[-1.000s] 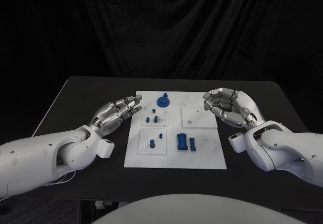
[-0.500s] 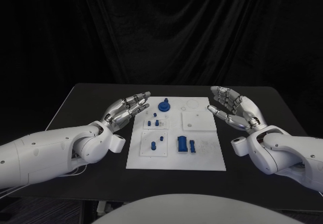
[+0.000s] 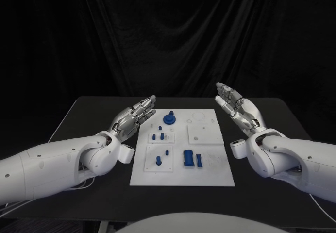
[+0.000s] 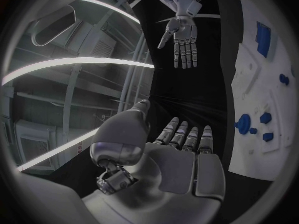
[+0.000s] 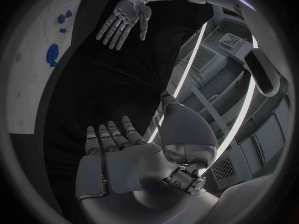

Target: Assemble the parts on the task board

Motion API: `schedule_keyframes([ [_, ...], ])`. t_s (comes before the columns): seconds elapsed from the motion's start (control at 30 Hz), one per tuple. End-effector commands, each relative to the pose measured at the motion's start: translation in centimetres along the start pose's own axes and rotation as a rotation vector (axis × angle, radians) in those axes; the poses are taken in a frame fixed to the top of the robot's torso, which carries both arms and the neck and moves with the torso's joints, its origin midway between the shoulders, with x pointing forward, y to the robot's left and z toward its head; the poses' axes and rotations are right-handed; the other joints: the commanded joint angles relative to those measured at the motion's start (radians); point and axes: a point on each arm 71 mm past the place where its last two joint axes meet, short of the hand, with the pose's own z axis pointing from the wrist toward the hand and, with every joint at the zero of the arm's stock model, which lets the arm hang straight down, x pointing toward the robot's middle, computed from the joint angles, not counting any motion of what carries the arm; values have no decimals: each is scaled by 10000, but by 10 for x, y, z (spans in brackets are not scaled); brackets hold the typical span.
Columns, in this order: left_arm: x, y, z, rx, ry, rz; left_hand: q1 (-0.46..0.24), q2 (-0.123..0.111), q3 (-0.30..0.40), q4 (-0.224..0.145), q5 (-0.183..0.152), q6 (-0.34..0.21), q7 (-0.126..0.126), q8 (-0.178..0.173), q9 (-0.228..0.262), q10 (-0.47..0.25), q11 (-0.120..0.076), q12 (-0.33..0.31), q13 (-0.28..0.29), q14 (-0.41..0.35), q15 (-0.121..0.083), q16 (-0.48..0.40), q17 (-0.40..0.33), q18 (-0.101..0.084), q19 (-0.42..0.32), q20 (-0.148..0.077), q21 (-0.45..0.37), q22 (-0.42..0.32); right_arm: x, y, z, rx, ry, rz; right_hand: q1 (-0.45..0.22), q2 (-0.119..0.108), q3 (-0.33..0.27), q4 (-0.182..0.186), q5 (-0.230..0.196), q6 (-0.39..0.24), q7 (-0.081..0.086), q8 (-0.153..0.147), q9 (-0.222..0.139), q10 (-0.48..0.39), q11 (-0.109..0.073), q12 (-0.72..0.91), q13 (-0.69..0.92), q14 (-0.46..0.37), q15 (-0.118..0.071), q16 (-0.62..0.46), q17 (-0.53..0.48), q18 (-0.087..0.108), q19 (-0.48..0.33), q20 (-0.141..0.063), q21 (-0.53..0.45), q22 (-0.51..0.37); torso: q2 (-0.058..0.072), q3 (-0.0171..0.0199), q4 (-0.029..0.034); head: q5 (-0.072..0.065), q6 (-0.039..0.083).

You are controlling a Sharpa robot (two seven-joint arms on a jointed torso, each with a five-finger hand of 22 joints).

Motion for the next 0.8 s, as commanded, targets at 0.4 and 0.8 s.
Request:
schedule_keyframes([
  [0.4,8,-21,37,-206,-3980,1417,-4993,-1423,30,-1123,-2062,-1353,-191,-118,-62,-766,-271,-1157,-51,-38,-672,-63,-26,-1146,-26,-1371,-67,-55,8,-6,41,2405,-2916,1825,-4882,52,12,-957,-1317,-1251,-68,-1326,-1532,-55,-1436,-1439,-1244,-72,-1487,-1476,-113,-228,-149,-1034,-97,-986,-181,89,-143,-364,1945],
  [0.8,12,-29,46,-322,-5154,1603,-6473,-1423,30,-1123,-2672,-2367,-191,-118,-62,-766,-271,-1157,-51,-38,-672,-63,-26,-1146,-26,-1371,-67,-55,8,-6,41,2406,-2917,1826,-6322,52,12,-1689,-2302,-1251,-68,-2319,-1532,-55,-1436,-2514,-1244,-72,-1487,-1476,-113,-228,-149,-1836,-97,-1720,-200,99,-157,-405,2163],
])
